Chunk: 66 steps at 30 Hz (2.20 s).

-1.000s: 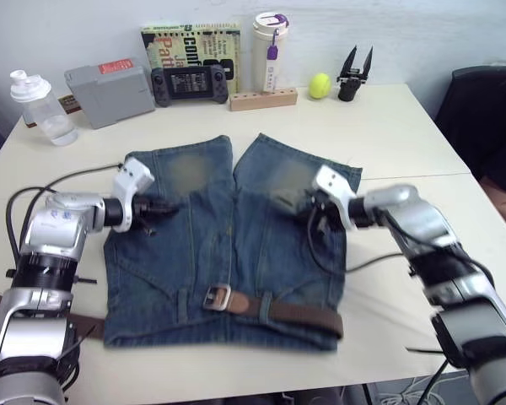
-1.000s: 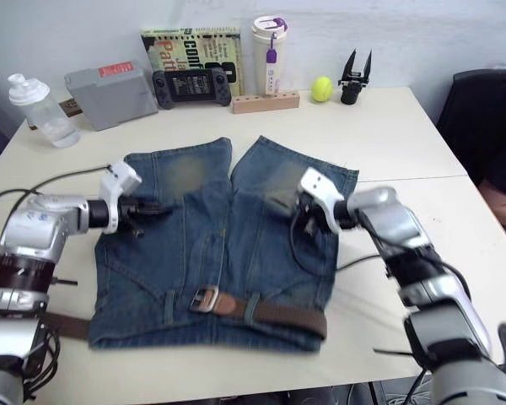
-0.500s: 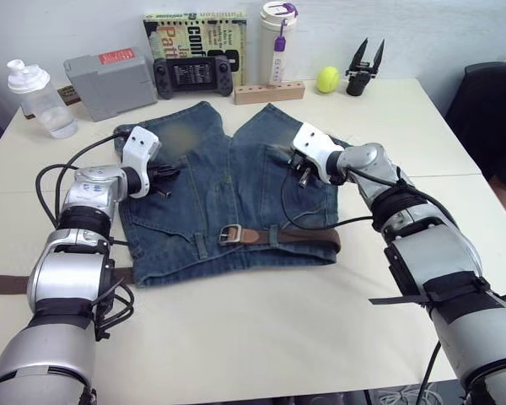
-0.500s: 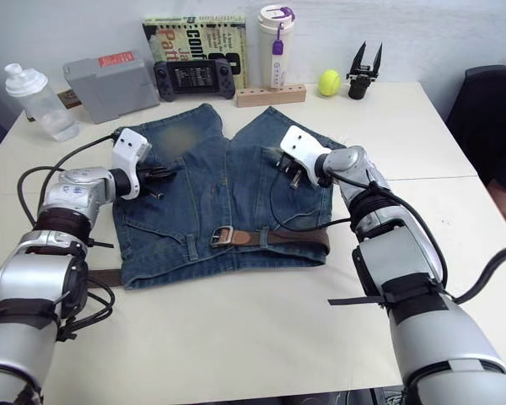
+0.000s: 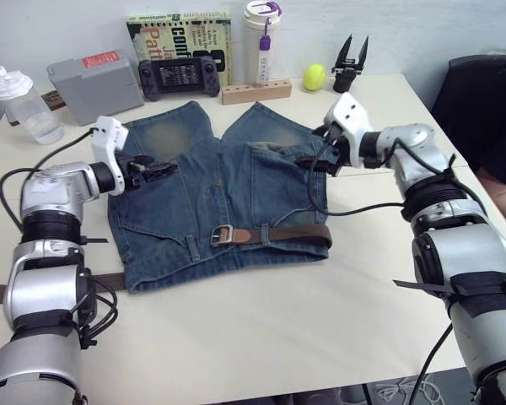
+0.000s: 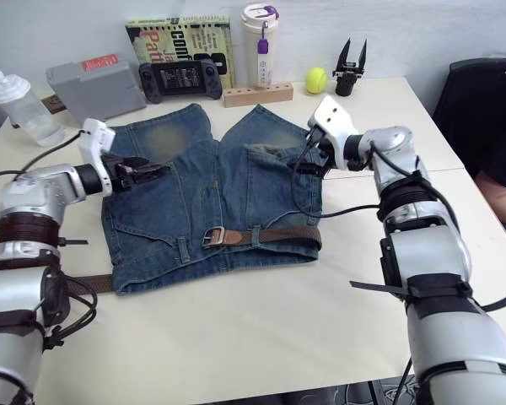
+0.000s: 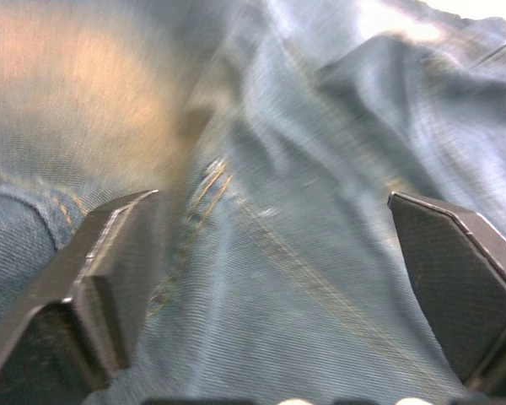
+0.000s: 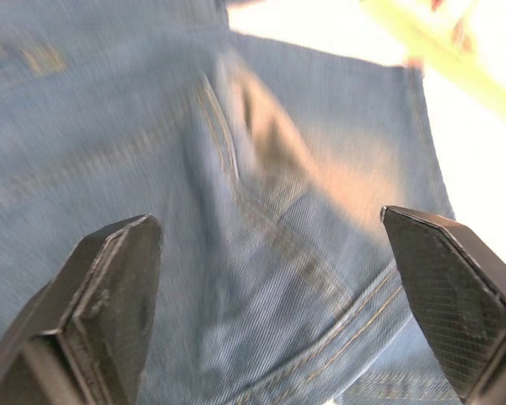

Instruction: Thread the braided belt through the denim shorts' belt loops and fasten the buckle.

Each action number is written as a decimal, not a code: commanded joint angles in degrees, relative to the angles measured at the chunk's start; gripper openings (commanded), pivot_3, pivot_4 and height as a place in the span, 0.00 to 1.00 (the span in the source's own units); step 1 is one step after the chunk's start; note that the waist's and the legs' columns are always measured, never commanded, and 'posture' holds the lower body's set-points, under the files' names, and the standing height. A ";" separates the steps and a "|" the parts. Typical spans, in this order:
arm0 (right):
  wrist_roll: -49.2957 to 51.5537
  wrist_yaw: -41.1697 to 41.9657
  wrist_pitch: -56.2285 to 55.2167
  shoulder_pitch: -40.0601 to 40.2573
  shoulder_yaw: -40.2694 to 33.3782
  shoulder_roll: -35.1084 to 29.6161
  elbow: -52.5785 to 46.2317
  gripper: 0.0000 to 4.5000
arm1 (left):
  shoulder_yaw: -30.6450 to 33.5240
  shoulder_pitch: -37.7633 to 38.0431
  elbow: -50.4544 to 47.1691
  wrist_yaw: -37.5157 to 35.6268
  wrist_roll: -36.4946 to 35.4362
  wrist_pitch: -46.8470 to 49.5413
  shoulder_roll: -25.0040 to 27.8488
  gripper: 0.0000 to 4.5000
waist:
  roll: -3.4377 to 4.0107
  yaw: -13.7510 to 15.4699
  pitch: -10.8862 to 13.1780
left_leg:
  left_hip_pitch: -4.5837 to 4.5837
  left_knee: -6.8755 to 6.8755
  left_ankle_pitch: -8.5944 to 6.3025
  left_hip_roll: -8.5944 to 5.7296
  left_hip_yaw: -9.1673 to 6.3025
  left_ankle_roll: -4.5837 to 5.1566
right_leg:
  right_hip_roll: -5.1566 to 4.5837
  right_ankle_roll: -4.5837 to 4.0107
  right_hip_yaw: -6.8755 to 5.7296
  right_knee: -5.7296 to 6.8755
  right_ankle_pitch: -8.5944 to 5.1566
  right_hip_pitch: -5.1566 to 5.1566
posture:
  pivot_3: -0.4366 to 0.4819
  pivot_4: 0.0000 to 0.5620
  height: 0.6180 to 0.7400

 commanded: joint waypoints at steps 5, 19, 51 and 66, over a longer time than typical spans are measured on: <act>14.11 11.91 25.61 18.73 -0.45 -6.39 -43.36 1.00 | 17.10 18.76 -27.75 -2.50 -15.88 19.51 7.82 0.98 | 0.05 0.53 0.03 | -0.01 0.02 -0.03 0.02 -0.18 -0.05 | 0.07 -0.01 0.24 -0.15 0.00 0.14 | 0.48 0.27 0.64; 18.37 9.35 34.67 27.32 4.25 -7.77 -57.63 1.00 | 51.44 46.18 -52.12 23.14 -17.48 45.12 -3.28 0.98 | 0.08 3.37 0.31 | 0.53 -2.01 1.99 -2.81 -4.67 -0.28 | -0.90 1.13 0.19 -1.01 -0.75 2.12 | 0.48 0.27 0.68; 20.31 18.46 32.30 23.02 9.62 -13.14 -61.88 1.00 | 59.25 46.39 -39.91 98.72 -82.31 39.50 -24.05 0.98 | -0.38 5.11 0.14 | 0.91 -1.95 1.55 -2.74 -4.43 -0.95 | -0.82 1.17 0.58 -1.12 -0.72 2.35 | 0.48 0.27 0.68; 22.20 15.48 35.06 22.12 8.06 -14.04 -65.34 1.00 | 38.60 45.55 -39.17 107.14 -94.10 13.37 -29.24 0.98 | 0.33 9.21 0.11 | 1.18 -1.93 1.29 -2.87 -4.47 -0.87 | -0.82 1.56 0.65 -2.14 -0.49 3.09 | 0.48 0.27 0.68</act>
